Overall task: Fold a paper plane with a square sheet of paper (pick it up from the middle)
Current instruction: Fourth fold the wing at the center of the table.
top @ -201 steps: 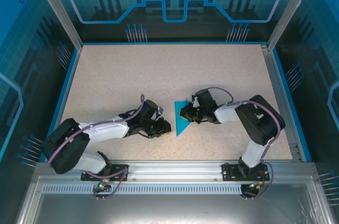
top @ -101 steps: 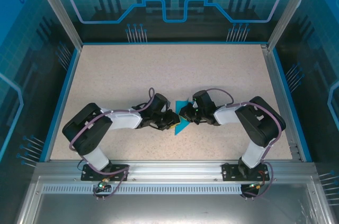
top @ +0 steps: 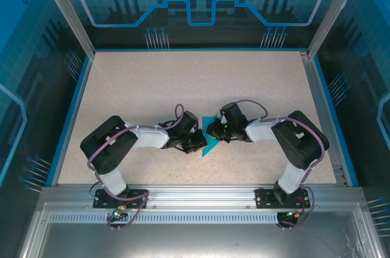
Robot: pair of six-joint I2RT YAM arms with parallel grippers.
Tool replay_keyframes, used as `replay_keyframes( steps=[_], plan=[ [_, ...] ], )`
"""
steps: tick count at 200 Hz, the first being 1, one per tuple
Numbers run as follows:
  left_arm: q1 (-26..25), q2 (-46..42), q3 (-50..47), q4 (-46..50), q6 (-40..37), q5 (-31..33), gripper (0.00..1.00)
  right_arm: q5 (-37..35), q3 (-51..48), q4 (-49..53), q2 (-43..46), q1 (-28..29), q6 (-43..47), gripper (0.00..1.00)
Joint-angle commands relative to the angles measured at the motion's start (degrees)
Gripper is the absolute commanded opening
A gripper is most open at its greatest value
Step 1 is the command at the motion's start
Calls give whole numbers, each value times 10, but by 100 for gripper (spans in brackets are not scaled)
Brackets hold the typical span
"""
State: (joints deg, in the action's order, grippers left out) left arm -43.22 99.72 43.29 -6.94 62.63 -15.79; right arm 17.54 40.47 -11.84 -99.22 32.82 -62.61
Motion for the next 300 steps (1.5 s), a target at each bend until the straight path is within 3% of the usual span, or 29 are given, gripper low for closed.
replay_keyframes(
  steps=[1,50,66,90,120,156,195,300],
  plan=[
    [-22,33,-24,96,-8,41,2,36,28,109,0,-15,94,16],
    [-34,37,-26,166,-25,91,0,121,66,144,42,-65,205,8],
    [-34,32,-23,171,-33,95,0,138,74,162,39,-63,225,2],
    [-34,32,-7,183,-46,96,0,171,73,145,24,-50,226,2],
    [-35,31,0,185,-52,96,0,129,77,163,-1,-41,232,3],
    [-34,33,-3,190,-62,98,0,131,83,137,-49,-59,238,3],
    [-34,34,-27,191,-63,105,0,75,95,153,-64,-84,250,5],
    [-32,31,-46,212,-106,113,0,91,172,145,-114,-181,279,8]
  ],
)
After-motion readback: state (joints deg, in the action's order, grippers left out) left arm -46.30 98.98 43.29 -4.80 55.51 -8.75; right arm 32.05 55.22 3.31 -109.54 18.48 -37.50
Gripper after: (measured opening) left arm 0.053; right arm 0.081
